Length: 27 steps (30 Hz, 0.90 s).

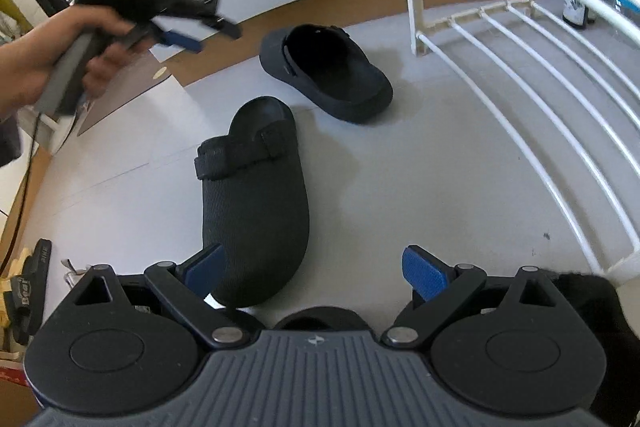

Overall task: Organize scattered shoes
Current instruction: 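Grasp and lift the second black clog with the left tool while the right tool holds its clog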

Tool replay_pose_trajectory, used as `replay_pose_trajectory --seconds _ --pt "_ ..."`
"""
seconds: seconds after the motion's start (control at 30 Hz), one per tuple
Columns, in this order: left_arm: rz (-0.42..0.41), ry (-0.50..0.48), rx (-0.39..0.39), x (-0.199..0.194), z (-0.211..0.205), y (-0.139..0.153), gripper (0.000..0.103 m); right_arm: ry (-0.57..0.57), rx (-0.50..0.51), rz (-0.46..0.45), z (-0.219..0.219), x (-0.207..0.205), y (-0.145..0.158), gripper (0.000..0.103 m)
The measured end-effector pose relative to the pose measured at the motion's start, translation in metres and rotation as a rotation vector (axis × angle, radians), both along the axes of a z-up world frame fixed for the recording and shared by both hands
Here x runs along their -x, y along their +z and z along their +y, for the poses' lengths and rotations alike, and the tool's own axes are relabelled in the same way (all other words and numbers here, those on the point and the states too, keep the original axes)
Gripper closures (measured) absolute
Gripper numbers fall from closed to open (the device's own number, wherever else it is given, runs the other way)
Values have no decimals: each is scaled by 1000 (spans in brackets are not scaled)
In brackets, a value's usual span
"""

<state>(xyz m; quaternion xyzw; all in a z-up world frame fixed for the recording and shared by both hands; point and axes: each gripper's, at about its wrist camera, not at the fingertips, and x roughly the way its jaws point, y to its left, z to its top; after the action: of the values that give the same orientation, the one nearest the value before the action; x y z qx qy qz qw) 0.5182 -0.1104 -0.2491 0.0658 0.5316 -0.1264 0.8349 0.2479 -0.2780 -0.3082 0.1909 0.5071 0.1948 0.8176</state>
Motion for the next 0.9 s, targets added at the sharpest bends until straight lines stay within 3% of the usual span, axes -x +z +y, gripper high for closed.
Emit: replay_pose_trajectory --seconds 0.2,0.33,0.4,0.5,0.53,0.57,0.6,0.73,0.9 --pt "5 -7 -36 -32 -25 -18 30 34 -58 -11 0 -10 -7 5" --pt "22 -80 -140 -37 -50 -34 29 40 -69 -9 0 -20 -14 5" --pt "55 -56 -180 -42 -53 -50 29 44 -64 0 -1 -23 -19 5" --pt "102 11 -148 -52 -46 -72 30 59 -56 15 -1 -26 -25 5" --pt "111 33 -129 -55 -42 -75 40 62 -51 15 -2 -26 -26 5" --pt "115 44 -127 -57 -40 -77 59 62 -48 13 -2 -27 -27 5" --pt "109 69 -136 -58 -38 -77 69 60 -43 12 -3 -27 -27 5" --pt "90 139 -146 -65 -28 -74 82 50 -28 11 -7 -27 -26 5" --pt "59 210 -94 -68 -13 -56 85 40 -16 5 -8 -26 -24 5"
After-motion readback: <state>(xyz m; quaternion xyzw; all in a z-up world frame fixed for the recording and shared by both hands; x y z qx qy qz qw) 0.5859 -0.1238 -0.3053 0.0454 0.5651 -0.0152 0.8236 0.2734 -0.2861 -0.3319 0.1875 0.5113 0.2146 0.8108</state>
